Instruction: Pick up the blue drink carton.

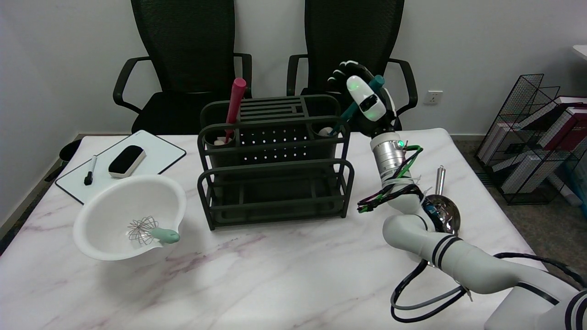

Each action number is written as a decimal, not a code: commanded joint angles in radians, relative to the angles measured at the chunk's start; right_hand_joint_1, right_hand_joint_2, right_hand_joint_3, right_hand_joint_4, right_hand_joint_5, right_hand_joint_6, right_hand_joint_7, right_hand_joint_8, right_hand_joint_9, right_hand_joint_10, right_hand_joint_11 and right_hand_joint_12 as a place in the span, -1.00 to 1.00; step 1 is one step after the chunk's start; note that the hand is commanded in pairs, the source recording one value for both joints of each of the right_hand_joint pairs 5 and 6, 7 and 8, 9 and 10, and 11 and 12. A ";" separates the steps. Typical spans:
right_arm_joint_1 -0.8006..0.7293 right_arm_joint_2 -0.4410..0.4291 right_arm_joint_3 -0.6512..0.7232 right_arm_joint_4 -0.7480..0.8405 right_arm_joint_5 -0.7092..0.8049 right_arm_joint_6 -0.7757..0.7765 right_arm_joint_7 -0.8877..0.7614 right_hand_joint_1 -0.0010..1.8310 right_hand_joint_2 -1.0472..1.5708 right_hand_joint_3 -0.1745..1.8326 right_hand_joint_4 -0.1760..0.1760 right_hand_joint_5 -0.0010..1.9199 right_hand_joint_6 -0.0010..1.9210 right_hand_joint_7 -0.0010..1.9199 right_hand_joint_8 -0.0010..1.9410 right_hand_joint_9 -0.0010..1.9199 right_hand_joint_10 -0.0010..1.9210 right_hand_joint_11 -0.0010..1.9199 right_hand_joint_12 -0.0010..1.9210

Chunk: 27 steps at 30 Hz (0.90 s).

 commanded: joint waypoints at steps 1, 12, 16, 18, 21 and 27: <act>0.007 -0.002 -0.004 -0.002 0.016 -0.016 -0.001 0.28 -0.06 0.11 0.00 0.00 0.00 0.24 0.22 -0.22 -0.22 -0.24 -0.24; 0.014 -0.002 -0.004 -0.006 0.016 -0.030 -0.003 0.26 0.00 0.10 0.00 0.04 0.04 0.54 0.53 -0.11 -0.11 -0.24 -0.24; 0.017 -0.002 -0.004 -0.010 0.016 -0.030 -0.002 0.25 0.03 0.10 0.00 0.10 0.10 0.59 0.57 0.12 0.12 -0.21 -0.21; 0.018 -0.003 -0.004 -0.013 0.016 -0.030 -0.002 0.25 0.04 0.08 0.00 0.12 0.12 0.60 0.59 0.27 0.27 -0.05 -0.05; 0.018 -0.003 -0.004 -0.013 0.016 -0.030 0.001 0.25 0.05 0.08 0.00 0.17 0.17 0.61 0.59 0.34 0.34 0.18 0.18; 0.018 -0.003 -0.004 -0.013 0.016 -0.030 0.001 0.24 0.08 0.13 0.00 0.41 0.41 0.60 0.58 0.41 0.41 0.31 0.31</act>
